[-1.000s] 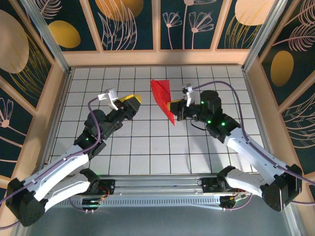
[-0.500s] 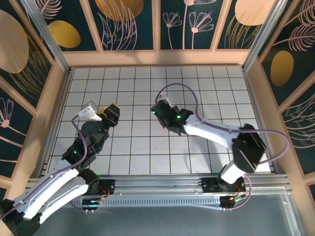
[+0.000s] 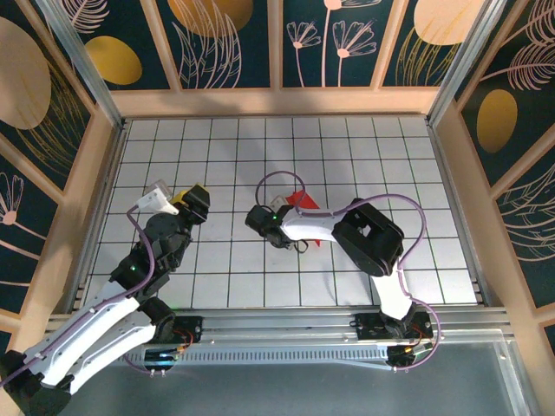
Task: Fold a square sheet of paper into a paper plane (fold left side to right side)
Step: Turn over the paper at the center of the table.
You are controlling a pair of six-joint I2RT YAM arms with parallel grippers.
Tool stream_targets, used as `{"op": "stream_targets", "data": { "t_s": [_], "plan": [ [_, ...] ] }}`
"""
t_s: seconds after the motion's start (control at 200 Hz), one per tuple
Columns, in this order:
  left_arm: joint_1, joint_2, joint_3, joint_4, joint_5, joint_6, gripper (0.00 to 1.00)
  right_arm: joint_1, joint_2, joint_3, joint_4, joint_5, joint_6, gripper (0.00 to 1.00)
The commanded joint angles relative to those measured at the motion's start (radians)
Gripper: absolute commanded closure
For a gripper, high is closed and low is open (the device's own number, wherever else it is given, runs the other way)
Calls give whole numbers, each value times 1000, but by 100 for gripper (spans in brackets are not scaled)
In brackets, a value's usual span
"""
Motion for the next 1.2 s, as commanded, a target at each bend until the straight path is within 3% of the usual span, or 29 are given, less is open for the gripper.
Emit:
{"op": "stream_targets", "data": {
  "t_s": [0.0, 0.36, 0.676, 0.906, 1.196],
  "plan": [
    [-5, 12, -1, 6, -2, -8, 45, 10, 11, 36, -15, -36, 41, 89],
    [-4, 74, 25, 21, 45, 5, 44, 0, -32, 78, -42, -159, 54, 63],
    [-5, 131, 7, 81, 91, -50, 37, -59, -237, 15, 14, -333, 61, 38],
    [-4, 277, -2, 173, 220, -108, 35, -213, -521, -186, 185, -540, 100, 30],
    [-4, 612, 104, 272, 470, -156, 37, -480, -856, -458, 393, -804, 182, 19]
  ]
}}
